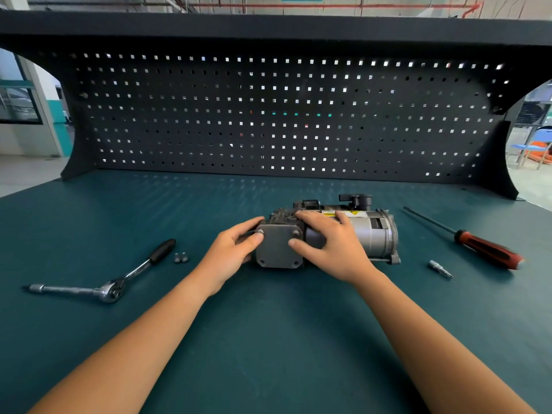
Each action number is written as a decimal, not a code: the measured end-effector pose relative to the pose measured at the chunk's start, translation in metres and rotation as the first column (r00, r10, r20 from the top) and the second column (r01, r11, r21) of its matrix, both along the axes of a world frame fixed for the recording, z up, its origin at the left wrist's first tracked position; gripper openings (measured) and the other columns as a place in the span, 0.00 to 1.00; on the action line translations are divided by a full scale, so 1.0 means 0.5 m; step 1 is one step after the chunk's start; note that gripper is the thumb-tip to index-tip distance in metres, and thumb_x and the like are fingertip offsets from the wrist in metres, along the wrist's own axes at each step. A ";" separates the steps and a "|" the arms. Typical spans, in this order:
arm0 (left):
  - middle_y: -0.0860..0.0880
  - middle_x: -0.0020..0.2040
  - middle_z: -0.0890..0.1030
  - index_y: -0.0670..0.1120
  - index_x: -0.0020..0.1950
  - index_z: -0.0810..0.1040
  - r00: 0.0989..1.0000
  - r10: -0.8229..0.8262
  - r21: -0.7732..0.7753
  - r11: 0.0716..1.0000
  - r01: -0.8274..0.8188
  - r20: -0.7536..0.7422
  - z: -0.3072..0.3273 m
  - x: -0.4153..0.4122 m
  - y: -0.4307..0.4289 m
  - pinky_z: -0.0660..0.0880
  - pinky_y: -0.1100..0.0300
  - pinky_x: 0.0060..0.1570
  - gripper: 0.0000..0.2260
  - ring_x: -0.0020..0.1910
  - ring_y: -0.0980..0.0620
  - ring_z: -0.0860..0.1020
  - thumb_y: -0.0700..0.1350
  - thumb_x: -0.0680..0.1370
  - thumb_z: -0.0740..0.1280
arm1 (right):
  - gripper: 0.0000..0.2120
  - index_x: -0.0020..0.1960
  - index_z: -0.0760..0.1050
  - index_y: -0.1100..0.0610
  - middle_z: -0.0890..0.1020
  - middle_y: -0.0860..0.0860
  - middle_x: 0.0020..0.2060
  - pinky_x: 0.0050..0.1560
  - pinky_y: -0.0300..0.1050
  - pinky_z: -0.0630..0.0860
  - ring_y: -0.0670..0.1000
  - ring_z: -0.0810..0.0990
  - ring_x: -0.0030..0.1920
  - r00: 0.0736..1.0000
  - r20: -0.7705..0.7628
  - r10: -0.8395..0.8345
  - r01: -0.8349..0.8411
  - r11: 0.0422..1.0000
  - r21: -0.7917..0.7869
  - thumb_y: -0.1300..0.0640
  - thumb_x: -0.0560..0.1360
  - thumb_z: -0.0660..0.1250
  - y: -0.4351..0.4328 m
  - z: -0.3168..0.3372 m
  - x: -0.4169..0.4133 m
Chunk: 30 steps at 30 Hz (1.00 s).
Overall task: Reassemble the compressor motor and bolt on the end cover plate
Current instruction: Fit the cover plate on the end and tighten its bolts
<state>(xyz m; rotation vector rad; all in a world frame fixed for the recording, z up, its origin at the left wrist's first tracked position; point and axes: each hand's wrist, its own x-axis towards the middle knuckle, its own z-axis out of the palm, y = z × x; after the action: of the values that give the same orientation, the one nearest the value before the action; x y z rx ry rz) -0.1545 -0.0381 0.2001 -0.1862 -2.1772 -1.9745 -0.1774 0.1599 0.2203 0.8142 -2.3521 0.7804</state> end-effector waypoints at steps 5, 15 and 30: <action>0.61 0.57 0.77 0.63 0.54 0.74 1.000 0.002 -0.014 1.000 -0.002 -0.008 -0.002 -0.002 -0.001 0.73 0.53 0.60 0.14 0.59 0.57 0.74 0.43 0.79 0.63 | 0.20 0.65 0.74 0.55 0.76 0.49 0.64 0.69 0.39 0.45 0.47 0.71 0.67 1.000 -0.025 -0.006 0.004 0.998 -0.064 0.50 0.75 0.67 -0.005 -0.002 -0.003; 0.61 0.52 0.78 0.54 0.61 0.76 0.995 0.072 -0.053 0.996 -0.076 -0.070 0.003 -0.007 0.002 0.73 0.64 0.51 0.13 0.51 0.65 0.76 0.44 0.77 0.66 | 0.21 0.66 0.73 0.57 0.76 0.50 0.64 0.70 0.45 0.50 0.48 0.71 0.67 0.996 -0.080 -0.037 0.037 0.999 -0.003 0.51 0.76 0.67 -0.009 -0.007 -0.003; 0.57 0.52 0.80 0.61 0.50 0.79 0.998 0.038 0.001 0.999 -0.038 -0.057 0.001 -0.016 -0.008 0.74 0.62 0.47 0.09 0.49 0.59 0.77 0.46 0.75 0.69 | 0.15 0.52 0.80 0.66 0.84 0.57 0.48 0.55 0.51 0.74 0.55 0.83 0.49 0.942 -0.316 -0.116 0.104 0.993 -0.055 0.57 0.69 0.70 -0.031 -0.026 0.007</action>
<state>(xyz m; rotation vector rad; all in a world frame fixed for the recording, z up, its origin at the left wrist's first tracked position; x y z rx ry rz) -0.1623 -0.0419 0.2007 -0.1968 -2.1298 -1.9243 -0.1741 0.1442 0.2071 0.7259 -2.0686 0.5942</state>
